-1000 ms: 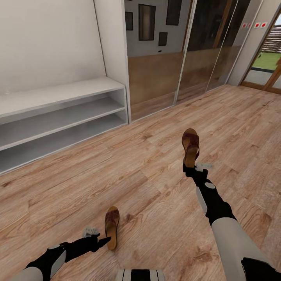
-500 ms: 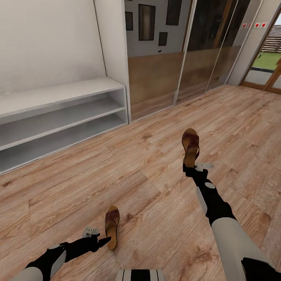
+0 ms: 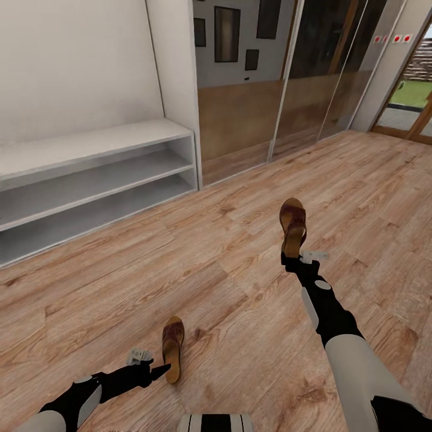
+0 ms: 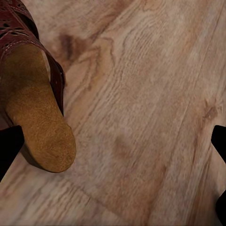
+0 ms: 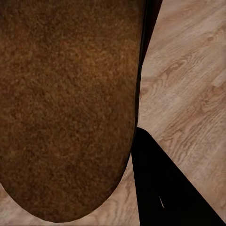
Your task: Pick up the two gym shoes and the two sandals from the corridor floor and place them onto the hallstand (shoe rack) in the corridor, making sure they are on the rack and not on the floor. Arrange them so the two gym shoes are next to each other and the two sandals are next to each other.
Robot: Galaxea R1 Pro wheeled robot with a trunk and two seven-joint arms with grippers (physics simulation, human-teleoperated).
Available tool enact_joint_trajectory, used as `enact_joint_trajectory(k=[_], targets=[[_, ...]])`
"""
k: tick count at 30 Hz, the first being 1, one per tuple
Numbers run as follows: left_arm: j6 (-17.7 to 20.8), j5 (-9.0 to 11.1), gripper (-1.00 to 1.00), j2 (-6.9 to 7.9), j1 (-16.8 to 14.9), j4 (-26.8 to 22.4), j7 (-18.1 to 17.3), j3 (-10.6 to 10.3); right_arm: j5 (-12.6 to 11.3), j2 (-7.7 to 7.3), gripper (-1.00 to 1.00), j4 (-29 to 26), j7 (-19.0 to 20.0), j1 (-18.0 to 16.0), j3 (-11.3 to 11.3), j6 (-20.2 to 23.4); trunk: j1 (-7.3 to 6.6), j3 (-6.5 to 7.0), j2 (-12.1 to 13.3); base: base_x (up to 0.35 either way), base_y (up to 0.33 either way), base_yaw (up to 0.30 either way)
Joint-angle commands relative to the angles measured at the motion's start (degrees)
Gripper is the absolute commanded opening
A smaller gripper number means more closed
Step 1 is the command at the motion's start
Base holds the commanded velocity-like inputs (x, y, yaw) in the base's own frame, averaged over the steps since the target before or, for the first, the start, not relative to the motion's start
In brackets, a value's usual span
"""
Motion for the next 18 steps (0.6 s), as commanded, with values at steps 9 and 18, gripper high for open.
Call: enact_joint_trajectory(k=[9, 18], targets=[[-0.3, 0.3, 1.0, -0.63, 0.0, 0.4, 1.5, -0.3, 0.3, 0.02, -1.0, -0.1, -0.1, 0.0, -0.1, 0.2, -0.01, -0.04, 0.0, 0.0, 0.0, 0.143], [-0.7, 0.4, 1.0, -5.42, 0.0, 0.4, 12.2, -0.4, 0.3, 0.02, -1.0, 0.0, -0.1, 0.0, -0.1, 0.2, -0.01, -0.04, 0.0, 0.0, 0.0, 0.009]])
